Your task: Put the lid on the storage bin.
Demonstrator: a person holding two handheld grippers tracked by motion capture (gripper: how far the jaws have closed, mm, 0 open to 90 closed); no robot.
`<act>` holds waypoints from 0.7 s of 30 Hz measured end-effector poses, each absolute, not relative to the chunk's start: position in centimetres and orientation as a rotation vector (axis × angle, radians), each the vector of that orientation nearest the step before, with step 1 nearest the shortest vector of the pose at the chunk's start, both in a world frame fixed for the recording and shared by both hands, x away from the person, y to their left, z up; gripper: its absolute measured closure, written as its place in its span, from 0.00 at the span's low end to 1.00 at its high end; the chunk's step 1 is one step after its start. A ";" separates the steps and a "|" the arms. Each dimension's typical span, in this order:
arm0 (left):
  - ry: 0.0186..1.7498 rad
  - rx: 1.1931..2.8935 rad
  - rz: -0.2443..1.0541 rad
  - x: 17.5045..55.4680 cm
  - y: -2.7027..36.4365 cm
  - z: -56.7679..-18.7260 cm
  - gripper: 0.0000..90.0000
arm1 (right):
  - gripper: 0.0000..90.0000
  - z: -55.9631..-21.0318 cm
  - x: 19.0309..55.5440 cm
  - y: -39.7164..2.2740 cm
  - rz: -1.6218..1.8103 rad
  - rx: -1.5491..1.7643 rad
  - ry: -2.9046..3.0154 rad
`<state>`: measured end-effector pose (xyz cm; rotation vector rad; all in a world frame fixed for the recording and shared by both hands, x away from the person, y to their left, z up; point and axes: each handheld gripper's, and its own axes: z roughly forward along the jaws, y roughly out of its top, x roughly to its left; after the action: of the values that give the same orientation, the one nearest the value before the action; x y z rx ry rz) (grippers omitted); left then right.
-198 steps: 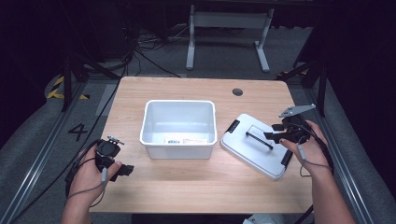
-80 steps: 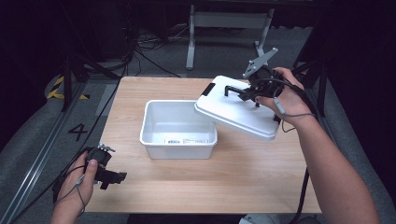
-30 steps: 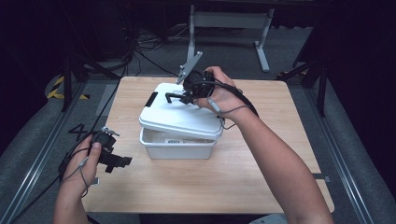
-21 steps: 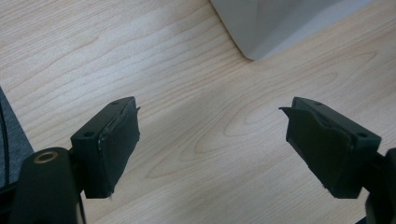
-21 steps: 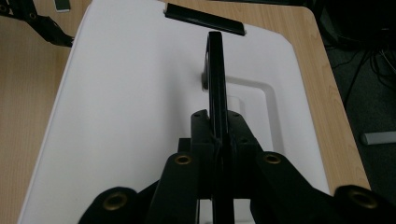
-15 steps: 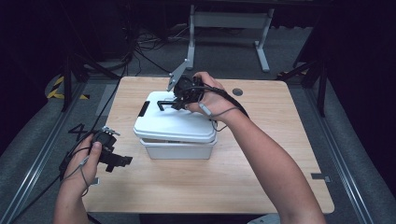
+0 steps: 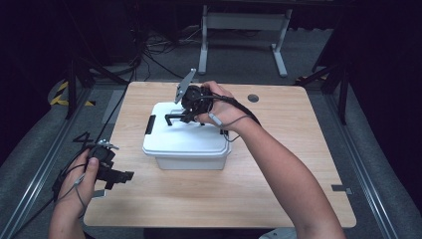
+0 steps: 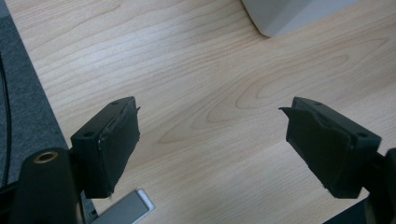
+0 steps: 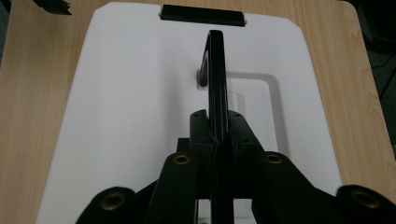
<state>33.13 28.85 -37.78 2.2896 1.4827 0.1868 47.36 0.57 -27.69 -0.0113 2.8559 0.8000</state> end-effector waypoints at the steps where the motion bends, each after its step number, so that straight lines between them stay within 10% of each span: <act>1: 1.488 2.283 0.191 33.0 28.9 -37.8 0.20 | 0.91 -27.8 47.5 0.5 0.788 -0.008 2.855; 21: 1.475 2.301 0.194 33.0 28.9 -37.8 0.20 | 0.89 -29.5 48.6 -0.7 0.673 0.064 2.848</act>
<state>33.01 28.86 -37.78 2.3006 1.4746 0.1936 48.61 -0.73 -29.48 0.0642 2.8484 0.6732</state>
